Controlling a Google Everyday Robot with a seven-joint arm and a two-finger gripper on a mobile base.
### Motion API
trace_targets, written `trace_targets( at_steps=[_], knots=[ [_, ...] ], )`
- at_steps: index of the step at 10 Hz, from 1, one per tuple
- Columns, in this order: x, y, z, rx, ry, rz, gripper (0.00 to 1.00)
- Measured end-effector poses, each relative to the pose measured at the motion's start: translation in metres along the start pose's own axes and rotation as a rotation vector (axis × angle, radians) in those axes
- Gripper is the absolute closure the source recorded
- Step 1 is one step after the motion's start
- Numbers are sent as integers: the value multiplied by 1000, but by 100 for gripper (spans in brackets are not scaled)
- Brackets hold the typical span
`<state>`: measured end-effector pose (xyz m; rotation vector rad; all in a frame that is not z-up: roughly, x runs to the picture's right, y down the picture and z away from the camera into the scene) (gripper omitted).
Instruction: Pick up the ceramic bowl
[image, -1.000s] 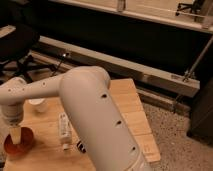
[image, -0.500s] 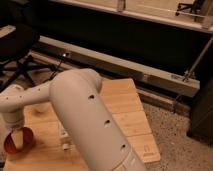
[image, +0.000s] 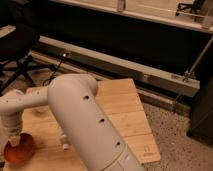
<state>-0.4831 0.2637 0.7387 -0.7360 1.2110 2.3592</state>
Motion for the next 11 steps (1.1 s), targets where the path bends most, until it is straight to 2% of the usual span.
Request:
trace_targets(
  at_steps=[1,2,3,4,6,7,8,9,11],
  knots=[
    [5,2,-5,8,43,-2,88],
    [11,4,-10,18,100,-5,96],
    [15,4,-13,29,145,-5,100],
    [14,0,-14,59,188,0,100],
    [6,-7,-15,99,220,14,100],
    [5,-7,-19,103,237,19,100],
    [4,-6,-37,89,279,26,100],
    [3,-2,-60,54,325,35,100],
    [-6,4,-139,-97,457,31,100]
  ],
)
